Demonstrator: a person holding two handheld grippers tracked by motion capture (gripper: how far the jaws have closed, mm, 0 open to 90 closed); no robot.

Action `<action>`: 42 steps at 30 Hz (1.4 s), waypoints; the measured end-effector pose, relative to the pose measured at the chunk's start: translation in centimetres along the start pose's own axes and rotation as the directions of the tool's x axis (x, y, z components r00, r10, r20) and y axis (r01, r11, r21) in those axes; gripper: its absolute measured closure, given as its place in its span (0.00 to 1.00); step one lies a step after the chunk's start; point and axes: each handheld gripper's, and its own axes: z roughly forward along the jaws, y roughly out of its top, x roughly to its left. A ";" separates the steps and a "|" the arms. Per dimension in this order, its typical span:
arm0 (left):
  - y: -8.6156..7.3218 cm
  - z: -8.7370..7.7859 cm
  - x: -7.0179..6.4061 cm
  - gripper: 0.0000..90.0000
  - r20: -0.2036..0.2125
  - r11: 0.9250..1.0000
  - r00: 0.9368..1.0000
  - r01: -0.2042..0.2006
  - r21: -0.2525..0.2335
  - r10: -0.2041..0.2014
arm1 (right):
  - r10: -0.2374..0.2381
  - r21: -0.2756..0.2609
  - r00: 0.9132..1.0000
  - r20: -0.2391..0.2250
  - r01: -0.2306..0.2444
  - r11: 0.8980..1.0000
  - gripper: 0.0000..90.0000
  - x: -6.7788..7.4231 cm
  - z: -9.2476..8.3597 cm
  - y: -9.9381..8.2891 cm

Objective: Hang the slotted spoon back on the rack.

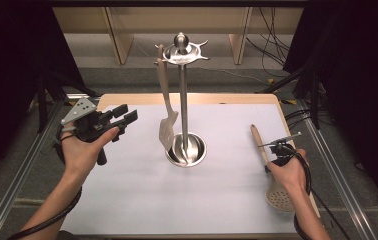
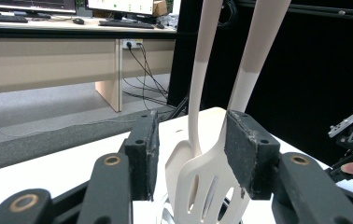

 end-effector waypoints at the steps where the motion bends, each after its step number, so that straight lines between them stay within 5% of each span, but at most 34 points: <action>1: 0.0 0.0 0.0 0.60 0.001 1.000 1.000 0.001 0.000 -0.001 | 0.003 -0.014 1.000 -0.003 -0.003 1.000 0.88 0.0 -0.1 -0.1; 5: -0.1 0.1 -0.1 0.60 0.004 1.000 1.000 -0.005 0.003 0.005 | -0.010 -0.106 0.999 -0.045 0.006 0.994 0.88 0.2 -0.8 -0.8; 7: -0.1 0.2 -0.1 0.60 0.005 1.000 1.000 -0.005 0.006 0.005 | -0.068 -0.175 0.997 -0.032 0.061 0.983 0.88 -0.2 -0.9 -1.0; 11: -0.2 0.2 -0.2 0.60 0.006 1.000 1.000 -0.005 0.009 0.005 | -0.102 -0.240 0.995 -0.011 0.097 0.966 0.88 0.1 -1.8 -1.5; 12: -0.3 0.2 -0.2 0.60 0.006 1.000 1.000 0.000 0.011 0.000 | -0.069 -0.250 0.997 -0.028 0.060 0.966 0.88 0.6 -2.0 -1.8; 13: -0.3 0.3 -0.2 0.60 0.006 1.000 1.000 0.000 0.012 0.000 | -0.117 -0.281 0.993 -0.022 0.106 0.954 0.88 0.4 -2.2 -1.8; 15: -0.4 0.3 -0.2 0.59 0.006 1.000 1.000 -0.005 0.012 0.005 | -0.132 -0.320 0.991 -0.025 0.117 0.940 0.88 0.5 -2.5 -2.1; 17: -0.4 0.3 -0.2 0.59 0.006 1.000 1.000 -0.005 0.013 0.005 | -0.097 -0.357 0.994 -0.044 0.075 0.931 0.88 1.0 -2.9 -2.2; 18: -0.4 0.3 -0.2 0.59 0.007 1.000 1.000 -0.005 0.012 0.005 | -0.142 -0.379 0.989 -0.034 0.119 0.918 0.88 0.9 -2.9 -2.3; 21: -0.4 0.3 -0.3 0.59 0.011 1.000 1.000 -0.007 0.015 0.007 | -0.129 -0.415 0.990 -0.055 0.095 0.905 0.88 1.6 -3.4 -2.6; 22: -0.4 0.3 -0.3 0.59 0.012 1.000 1.000 -0.006 0.015 0.006 | -0.135 -0.446 0.989 -0.058 0.096 0.890 0.88 1.7 -3.4 -2.6; 24: -0.5 0.3 -0.4 0.59 0.012 1.000 1.000 -0.001 0.014 0.001 | -0.140 -0.461 0.987 -0.074 0.091 0.883 0.88 2.1 -3.8 -2.8; 25: -0.6 0.3 -0.5 0.59 0.016 1.000 1.000 -0.008 0.014 0.008 | -0.163 -0.482 0.985 -0.063 0.113 0.869 0.88 2.1 -3.8 -2.8; 26: -0.6 0.3 -0.6 0.59 0.016 1.000 1.000 -0.006 0.013 0.006 | -0.151 -0.486 0.984 -0.090 0.089 0.870 0.88 2.5 -4.1 -2.9; 36: -1.2 0.9 -3.0 0.59 0.093 0.999 0.996 0.006 0.035 -0.009 | -0.228 -0.577 0.967 -0.116 0.121 0.808 0.88 4.6 -5.2 -3.7; 37: -1.2 1.0 -3.3 0.59 0.100 0.999 0.995 0.005 0.034 -0.008 | -0.203 -0.560 0.972 -0.118 0.103 0.822 0.88 5.1 -5.6 -4.1; 39: -1.2 1.2 -3.8 0.59 0.110 0.999 0.994 -0.001 0.033 -0.003 | -0.247 -0.599 0.963 -0.107 0.136 0.789 0.88 5.4 -5.7 -4.2; 41: -1.2 1.4 -4.4 0.59 0.125 0.999 0.992 -0.009 0.031 0.005 | -0.231 -0.596 0.965 -0.123 0.115 0.795 0.88 6.2 -6.2 -4.6; 42: -1.3 1.5 -4.6 0.59 0.132 0.999 0.991 -0.012 0.030 0.008 | -0.268 -0.611 0.958 -0.099 0.154 0.777 0.88 6.2 -6.3 -4.5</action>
